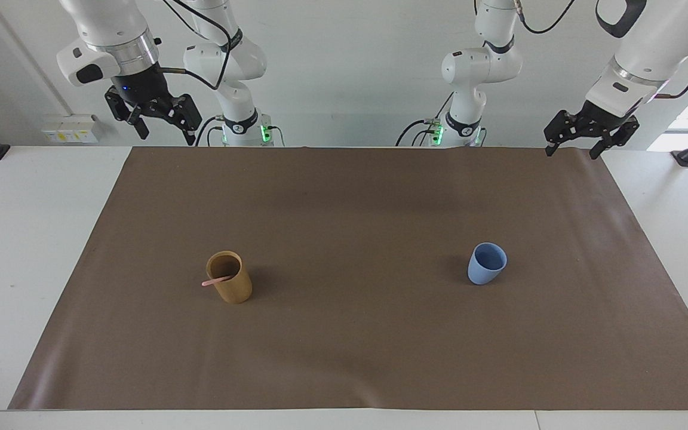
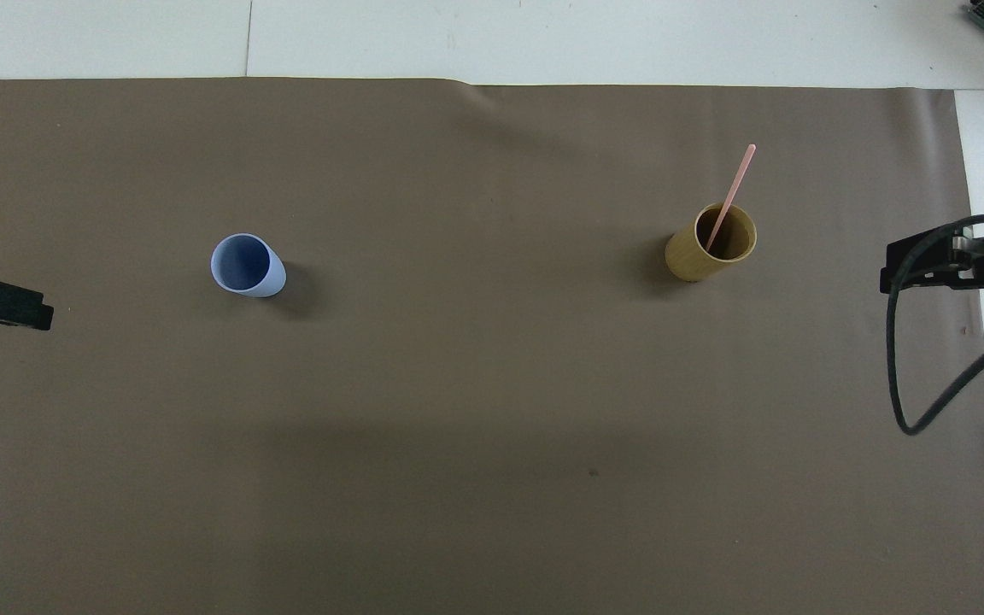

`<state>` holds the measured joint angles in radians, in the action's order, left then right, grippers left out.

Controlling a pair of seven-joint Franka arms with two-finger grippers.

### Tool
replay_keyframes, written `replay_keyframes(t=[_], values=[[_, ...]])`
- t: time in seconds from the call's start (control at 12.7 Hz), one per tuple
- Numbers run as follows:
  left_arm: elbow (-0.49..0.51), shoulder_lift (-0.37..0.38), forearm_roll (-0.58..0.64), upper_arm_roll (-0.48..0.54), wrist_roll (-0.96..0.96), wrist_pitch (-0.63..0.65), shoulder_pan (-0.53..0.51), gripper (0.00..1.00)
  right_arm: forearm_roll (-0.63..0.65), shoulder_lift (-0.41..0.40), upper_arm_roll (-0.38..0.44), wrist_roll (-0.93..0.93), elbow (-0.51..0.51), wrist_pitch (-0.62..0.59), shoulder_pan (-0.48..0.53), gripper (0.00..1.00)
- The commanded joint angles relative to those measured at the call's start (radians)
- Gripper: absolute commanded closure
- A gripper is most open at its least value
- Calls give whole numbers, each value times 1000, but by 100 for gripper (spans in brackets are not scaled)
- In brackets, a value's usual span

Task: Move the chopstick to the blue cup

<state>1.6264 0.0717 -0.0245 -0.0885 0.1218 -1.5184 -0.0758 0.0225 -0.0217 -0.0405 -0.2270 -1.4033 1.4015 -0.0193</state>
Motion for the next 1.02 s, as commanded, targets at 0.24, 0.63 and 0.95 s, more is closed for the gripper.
replay_keyframes(t=[0.24,0.63,0.95], values=[[12,19,6,-7,2,-5,-13,0,-3,-1,-7,-12,6,2,10,0],[7,19,8,-7,2,0,-12,0,-3,-1,-7,-12,6,2,10,0],[-33,43,12,13,1,93,-19,0,-3,-1,-7,-12,6,2,10,0]])
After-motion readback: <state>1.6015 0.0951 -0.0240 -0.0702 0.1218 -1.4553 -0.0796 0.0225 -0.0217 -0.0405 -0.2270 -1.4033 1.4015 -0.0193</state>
